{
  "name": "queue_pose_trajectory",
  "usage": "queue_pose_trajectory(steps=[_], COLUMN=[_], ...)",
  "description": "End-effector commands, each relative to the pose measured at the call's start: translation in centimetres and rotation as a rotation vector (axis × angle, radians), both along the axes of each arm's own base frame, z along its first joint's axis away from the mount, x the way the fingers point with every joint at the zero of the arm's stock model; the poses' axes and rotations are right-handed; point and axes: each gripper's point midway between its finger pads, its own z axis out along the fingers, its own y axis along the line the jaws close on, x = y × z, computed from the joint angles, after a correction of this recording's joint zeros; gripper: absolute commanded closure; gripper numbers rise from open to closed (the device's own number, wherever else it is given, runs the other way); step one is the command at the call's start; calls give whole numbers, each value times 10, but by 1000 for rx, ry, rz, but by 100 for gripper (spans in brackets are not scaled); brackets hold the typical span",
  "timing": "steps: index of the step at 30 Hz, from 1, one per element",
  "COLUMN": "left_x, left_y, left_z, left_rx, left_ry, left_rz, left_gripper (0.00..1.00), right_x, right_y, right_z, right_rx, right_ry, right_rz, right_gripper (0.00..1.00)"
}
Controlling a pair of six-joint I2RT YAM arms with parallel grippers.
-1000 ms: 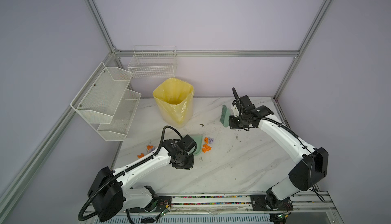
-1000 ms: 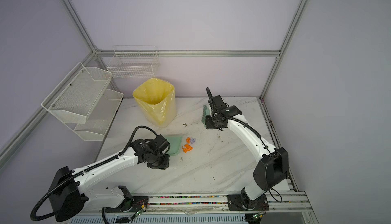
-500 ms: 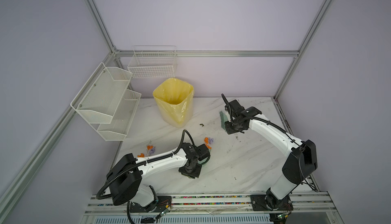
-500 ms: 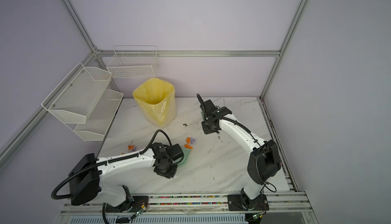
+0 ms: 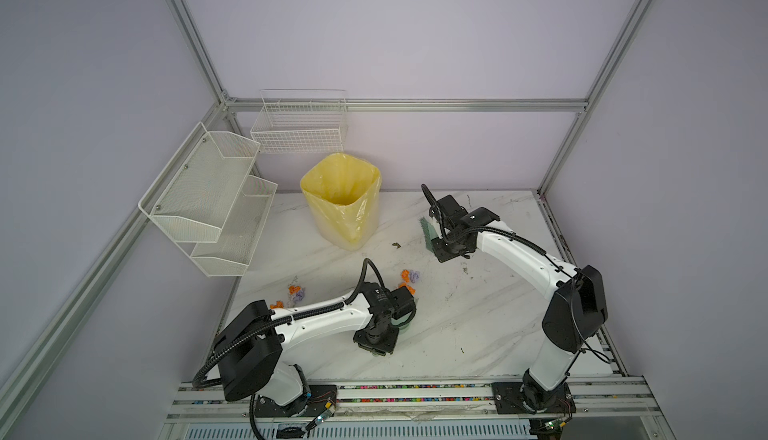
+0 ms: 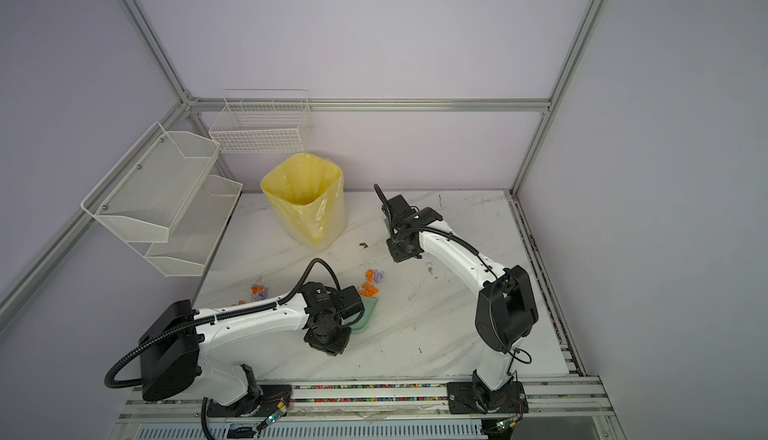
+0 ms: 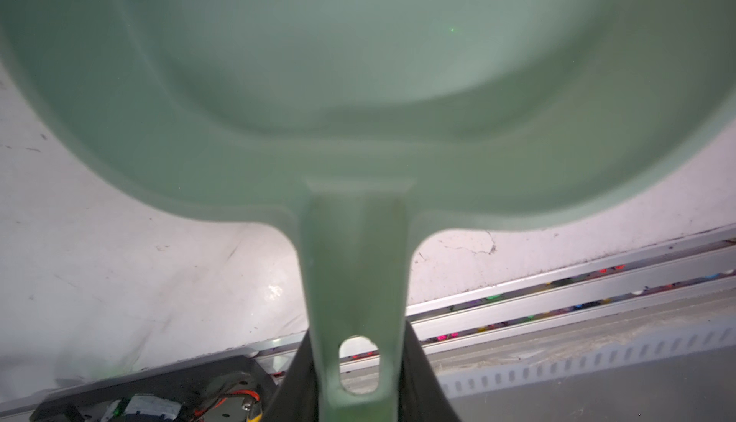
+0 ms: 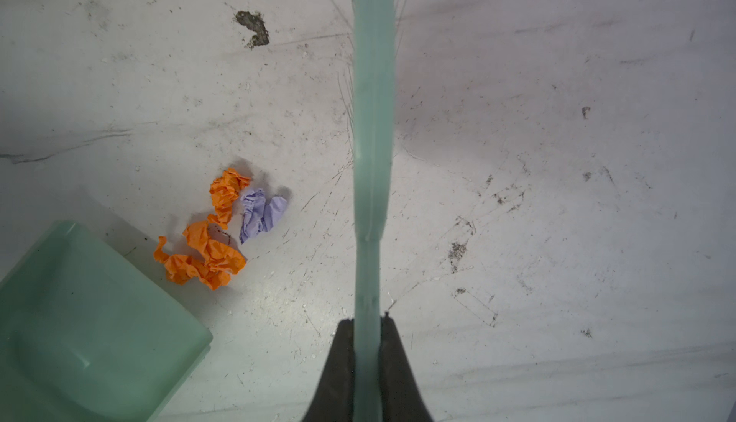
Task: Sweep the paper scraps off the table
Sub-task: 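Move the brush behind the orange and purple scraps with the right gripper, then sweep the orange and purple scraps into the dustpan with the right gripper's brush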
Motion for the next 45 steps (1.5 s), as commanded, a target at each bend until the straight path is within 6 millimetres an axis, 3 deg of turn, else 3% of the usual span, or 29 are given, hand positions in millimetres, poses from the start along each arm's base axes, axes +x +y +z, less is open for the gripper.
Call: queue_pose_trajectory(steps=[1,10,18,23,28,37,45], left_x=[4,8,15,21,34,51,60], left_y=[-19,-17,-23,-21,-7,0,3], left_z=[13,8,9,8,12,2,-7], left_rx=[-57,-21,-20,-8,18,47,67], left_ry=[-1,-11,-21,4,2,16,15], left_rz=[21,6,-10,-26,-32,-66,-81], left_gripper=[100,100,100,100,100,100,100], right_x=[8,-2,-22,-45,-73,-121,-158], right_y=[9,26,34,50,58,84,91], right_z=[3,-14,-34,-43,-57,-46,-27], right_rx=[-28,-82,-82,-36,-38,139,312], right_ry=[-36,7,93,145,204,289,355], right_rz=[30,96,154,205,258,374,445], right_gripper=[100,100,100,100,100,100,100])
